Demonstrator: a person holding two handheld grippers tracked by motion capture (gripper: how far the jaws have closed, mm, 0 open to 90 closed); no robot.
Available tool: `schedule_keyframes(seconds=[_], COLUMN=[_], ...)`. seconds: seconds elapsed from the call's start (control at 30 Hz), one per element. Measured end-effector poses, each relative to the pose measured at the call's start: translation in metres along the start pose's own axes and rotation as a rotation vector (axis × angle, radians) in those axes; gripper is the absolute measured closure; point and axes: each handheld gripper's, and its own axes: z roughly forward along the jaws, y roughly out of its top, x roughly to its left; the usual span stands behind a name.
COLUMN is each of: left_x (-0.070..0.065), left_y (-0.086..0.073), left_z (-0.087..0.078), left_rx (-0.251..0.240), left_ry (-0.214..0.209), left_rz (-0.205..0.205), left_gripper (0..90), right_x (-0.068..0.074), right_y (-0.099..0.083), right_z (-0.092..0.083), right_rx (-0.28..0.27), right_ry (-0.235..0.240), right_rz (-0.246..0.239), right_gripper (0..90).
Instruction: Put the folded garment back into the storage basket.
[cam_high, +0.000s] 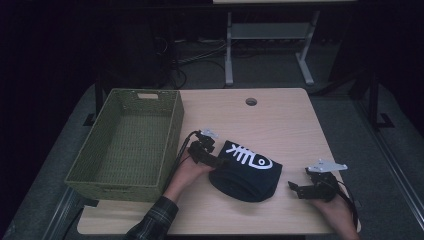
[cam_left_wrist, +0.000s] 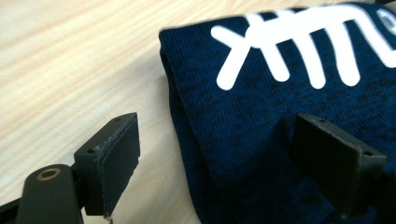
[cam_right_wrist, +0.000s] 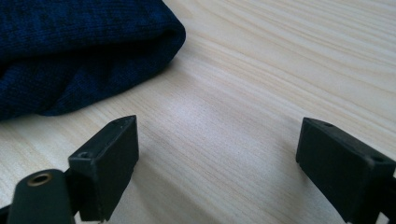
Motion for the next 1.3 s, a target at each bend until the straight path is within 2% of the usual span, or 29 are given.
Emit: schedule_keyframes(seconds=[0.13, 0.17, 0.33, 0.43, 0.5, 0.7, 0.87, 1.03, 1.17, 1.3], left_x=[0.0012, 0.0009, 0.0, -0.0036, -0.0045, -0.005, -0.003, -0.0005, -0.0037, -0.0047], left_y=[-0.004, -0.0048, -0.0052, -0.005, -0.0044, -0.0041, -0.0029, -0.0026, -0.0016, -0.0011], left_z=[0.0097, 0.0116, 0.0124, 0.012, 0.0111, 0.0107, 0.012, 0.0125, 0.0113, 0.009], left_rx=[0.04, 0.039, 0.048, 0.05, 0.056, 0.069, 0.086, 0.093, 0.094, 0.091], left_ry=[-0.009, -0.01, -0.002, -0.022, -0.045, -0.077, -0.126, -0.149, -0.134, -0.132], left_rz=[0.003, -0.004, 0.018, 0.035, 0.017, 0.023, 0.0, -0.031, -0.018, -0.023], left_gripper=[15.5, 15.5, 16.2, 25.7, 34.9, 50.5, 65.4, 71.2, 73.7, 74.4], right_x=[0.0, 0.0, 0.0, -0.0004, -0.0005, -0.0005, -0.0005, -0.0005, -0.0005, -0.0007], right_y=[0.0, 0.0, 0.0, 0.0002, 0.0004, 0.0004, 0.0003, 0.0004, 0.0004, 0.0004], right_z=[0.0, 0.0, 0.0, 0.0003, 0.0005, 0.0005, 0.0005, 0.0005, 0.0005, 0.0005], right_rx=[0.0, 0.0, 0.0, 0.0, -0.001, -0.001, -0.001, 0.0, 0.0, 0.0], right_ry=[0.0, 0.0, 0.0, -0.001, -0.001, -0.001, -0.002, -0.001, -0.001, -0.001], right_rz=[0.0, 0.0, 0.0, -0.001, -0.001, 0.0, 0.0, -0.001, 0.0, -0.001], right_gripper=[12.9, 12.9, 13.0, 12.9, 13.0, 13.0, 13.0, 13.0, 13.0, 12.8])
